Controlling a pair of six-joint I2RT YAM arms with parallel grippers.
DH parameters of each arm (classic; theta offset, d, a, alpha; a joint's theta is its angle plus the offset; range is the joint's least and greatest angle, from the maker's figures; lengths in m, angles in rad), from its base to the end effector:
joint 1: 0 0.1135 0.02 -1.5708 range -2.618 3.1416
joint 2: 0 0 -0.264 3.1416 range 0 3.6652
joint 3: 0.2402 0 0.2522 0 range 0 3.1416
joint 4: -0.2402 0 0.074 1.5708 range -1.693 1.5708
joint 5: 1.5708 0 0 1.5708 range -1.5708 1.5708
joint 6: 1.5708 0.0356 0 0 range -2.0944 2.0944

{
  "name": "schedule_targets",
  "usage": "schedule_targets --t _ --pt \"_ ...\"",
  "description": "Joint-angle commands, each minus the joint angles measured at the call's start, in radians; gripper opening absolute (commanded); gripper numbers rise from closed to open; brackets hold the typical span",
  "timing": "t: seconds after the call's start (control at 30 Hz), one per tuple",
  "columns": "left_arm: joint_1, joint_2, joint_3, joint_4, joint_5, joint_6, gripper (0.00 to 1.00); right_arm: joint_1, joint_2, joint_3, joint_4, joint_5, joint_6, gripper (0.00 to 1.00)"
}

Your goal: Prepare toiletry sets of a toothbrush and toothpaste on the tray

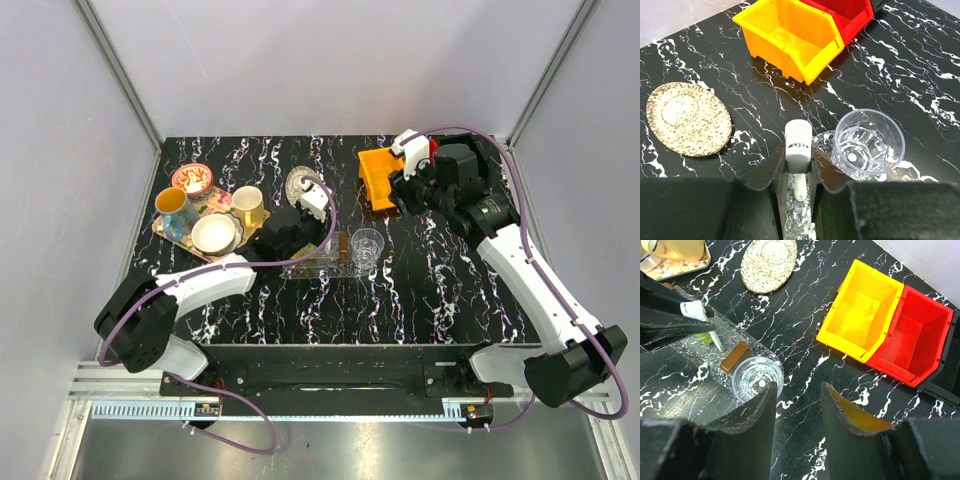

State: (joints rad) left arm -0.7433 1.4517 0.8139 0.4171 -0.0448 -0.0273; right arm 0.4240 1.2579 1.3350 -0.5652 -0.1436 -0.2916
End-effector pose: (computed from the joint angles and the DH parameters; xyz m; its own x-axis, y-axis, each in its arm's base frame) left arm 0.2426 -0.2208 0.2540 -0.1787 0.1272 -0.9756 0.6392 0.7688 -0.0168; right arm 0.2484 0.1177 0.3921 -0.2592 -0.4292 -0.8652 -0.6232 0.7587 -0.1896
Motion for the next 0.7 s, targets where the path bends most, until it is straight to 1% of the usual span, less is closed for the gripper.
schedule_targets --t 0.0,0.27,0.67 --pt "-0.007 -0.025 0.027 0.081 -0.063 -0.019 0.0 -0.005 0.0 0.0 0.031 -0.014 0.008 0.45" --pt "-0.011 -0.005 0.014 0.111 -0.102 -0.025 0.0 -0.005 0.005 0.0 0.031 -0.014 0.009 0.45" --pt "-0.016 0.009 0.014 0.112 -0.127 -0.031 0.0 -0.005 0.005 -0.005 0.036 -0.014 0.006 0.46"
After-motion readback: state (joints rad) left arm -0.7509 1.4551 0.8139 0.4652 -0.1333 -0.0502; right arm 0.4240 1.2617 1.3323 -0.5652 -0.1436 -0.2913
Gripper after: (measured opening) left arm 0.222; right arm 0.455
